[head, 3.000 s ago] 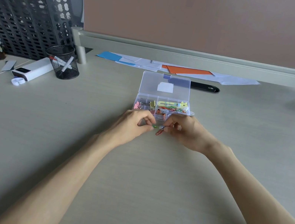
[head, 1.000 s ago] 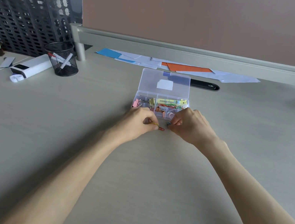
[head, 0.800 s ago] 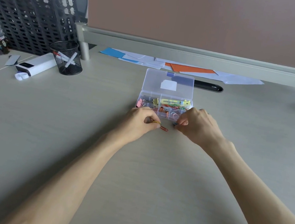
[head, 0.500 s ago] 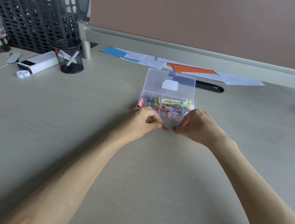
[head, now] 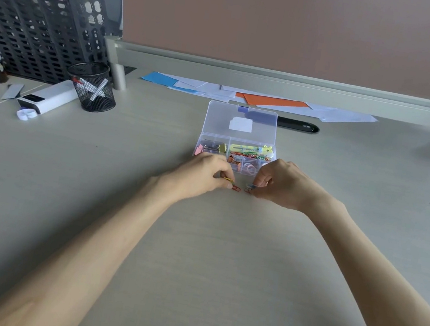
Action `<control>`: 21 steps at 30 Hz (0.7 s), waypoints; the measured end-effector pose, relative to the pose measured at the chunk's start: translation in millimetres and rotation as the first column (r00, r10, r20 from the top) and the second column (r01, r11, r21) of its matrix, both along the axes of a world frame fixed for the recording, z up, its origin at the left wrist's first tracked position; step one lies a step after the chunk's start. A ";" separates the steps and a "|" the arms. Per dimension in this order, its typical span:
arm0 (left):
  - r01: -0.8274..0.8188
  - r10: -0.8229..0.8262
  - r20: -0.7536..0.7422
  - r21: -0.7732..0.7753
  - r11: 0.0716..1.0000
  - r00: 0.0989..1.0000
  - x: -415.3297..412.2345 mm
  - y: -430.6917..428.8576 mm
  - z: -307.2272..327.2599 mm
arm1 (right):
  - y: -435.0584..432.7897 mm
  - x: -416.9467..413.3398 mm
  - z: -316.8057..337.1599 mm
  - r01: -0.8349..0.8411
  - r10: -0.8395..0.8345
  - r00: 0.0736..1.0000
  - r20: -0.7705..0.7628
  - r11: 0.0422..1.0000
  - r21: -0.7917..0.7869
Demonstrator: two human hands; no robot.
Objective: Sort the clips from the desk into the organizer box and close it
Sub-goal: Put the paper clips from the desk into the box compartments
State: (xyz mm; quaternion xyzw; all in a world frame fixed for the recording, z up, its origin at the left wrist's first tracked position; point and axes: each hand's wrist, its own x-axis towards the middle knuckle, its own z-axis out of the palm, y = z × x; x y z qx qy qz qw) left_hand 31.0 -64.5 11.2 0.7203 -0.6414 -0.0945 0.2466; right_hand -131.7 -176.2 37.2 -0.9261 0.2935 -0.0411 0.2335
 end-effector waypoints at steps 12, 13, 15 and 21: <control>0.019 -0.019 0.067 0.006 1.000 0.998 -1.6 1.3 -0.1 | -2.7 0.3 -2.0 -0.024 0.030 0.999 0.041 0.991 -0.132; 0.020 -0.020 0.058 -0.011 1.000 0.998 -2.6 2.5 -1.1 | -3.4 0.1 -0.8 -0.011 0.018 0.998 0.058 0.993 -0.121; 0.022 -0.021 0.024 -0.050 0.998 0.999 -4.3 4.4 -1.8 | -6.1 -1.6 3.0 0.021 -0.012 0.996 0.088 0.995 -0.102; -0.089 0.065 -0.128 -0.196 0.977 0.990 -7.5 7.6 -12.3 | -1.5 0.8 -0.4 0.047 -0.042 0.998 0.049 0.994 -0.103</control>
